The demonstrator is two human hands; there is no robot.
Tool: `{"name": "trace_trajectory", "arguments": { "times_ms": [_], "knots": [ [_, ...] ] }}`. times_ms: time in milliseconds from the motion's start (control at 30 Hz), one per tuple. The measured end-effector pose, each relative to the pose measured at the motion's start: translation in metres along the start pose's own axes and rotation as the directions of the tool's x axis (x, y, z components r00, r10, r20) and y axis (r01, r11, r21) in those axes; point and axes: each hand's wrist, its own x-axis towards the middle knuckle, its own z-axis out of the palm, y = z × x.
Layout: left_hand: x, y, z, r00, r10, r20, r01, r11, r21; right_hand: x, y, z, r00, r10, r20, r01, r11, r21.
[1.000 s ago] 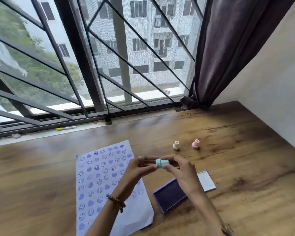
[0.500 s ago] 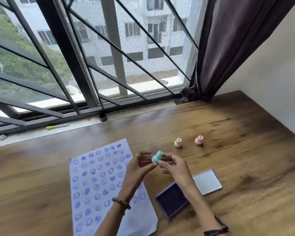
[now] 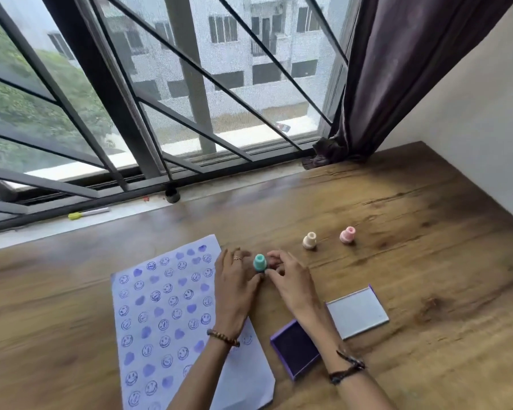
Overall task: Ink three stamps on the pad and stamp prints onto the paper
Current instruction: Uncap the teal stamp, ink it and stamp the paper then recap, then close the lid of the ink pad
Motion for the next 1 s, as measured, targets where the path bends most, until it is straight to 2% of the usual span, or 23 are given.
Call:
{"name": "trace_trajectory", "arguments": {
  "times_ms": [67, 133, 200, 333, 433, 533, 600, 667, 800, 933, 1000],
  "knots": [
    [-0.011, 0.004, -0.003, 0.997, 0.048, -0.055, -0.047, 0.999, 0.016, -0.011, 0.003, -0.008, 0.999, -0.002, -0.047, 0.003, 1.0, 0.013],
    [-0.028, 0.009, -0.003, 0.977, 0.166, -0.131, -0.155, 0.984, 0.088, -0.028, 0.009, -0.021, 0.993, -0.004, -0.118, 0.007, 1.0, 0.028],
    [-0.045, 0.016, -0.001, 0.974, 0.192, -0.12, -0.182, 0.98, 0.084, -0.049, 0.02, -0.038, 0.979, 0.023, -0.204, -0.016, 0.999, 0.039],
    [-0.071, 0.03, 0.021, 0.97, 0.22, 0.107, -0.219, 0.976, -0.019, -0.088, 0.05, -0.069, 0.915, 0.178, -0.362, -0.17, 0.984, 0.054],
    [-0.081, 0.039, 0.044, 0.914, 0.217, 0.343, -0.258, 0.963, 0.077, -0.108, 0.067, -0.078, 0.834, 0.316, -0.453, -0.302, 0.948, 0.104],
    [-0.085, 0.042, 0.059, 0.869, 0.216, 0.445, -0.313, 0.937, 0.157, -0.115, 0.075, -0.078, 0.786, 0.37, -0.495, -0.369, 0.924, 0.104],
    [-0.085, 0.043, 0.064, 0.868, 0.228, 0.442, -0.329, 0.93, 0.166, -0.115, 0.077, -0.078, 0.791, 0.398, -0.465, -0.401, 0.911, 0.098],
    [-0.084, 0.043, 0.065, 0.885, 0.268, 0.381, -0.349, 0.923, 0.161, -0.113, 0.077, -0.078, 0.802, 0.413, -0.431, -0.41, 0.906, 0.103],
    [-0.083, 0.042, 0.061, 0.914, 0.307, 0.265, -0.344, 0.933, 0.108, -0.112, 0.071, -0.078, 0.795, 0.39, -0.465, -0.406, 0.911, 0.07],
    [-0.084, 0.038, 0.057, 0.922, 0.27, 0.276, -0.315, 0.94, 0.131, -0.115, 0.063, -0.082, 0.78, 0.336, -0.527, -0.311, 0.94, 0.14],
    [-0.085, 0.038, 0.055, 0.919, 0.252, 0.304, -0.303, 0.944, 0.133, -0.115, 0.057, -0.084, 0.778, 0.313, -0.544, -0.218, 0.948, 0.233]
  ]
}}
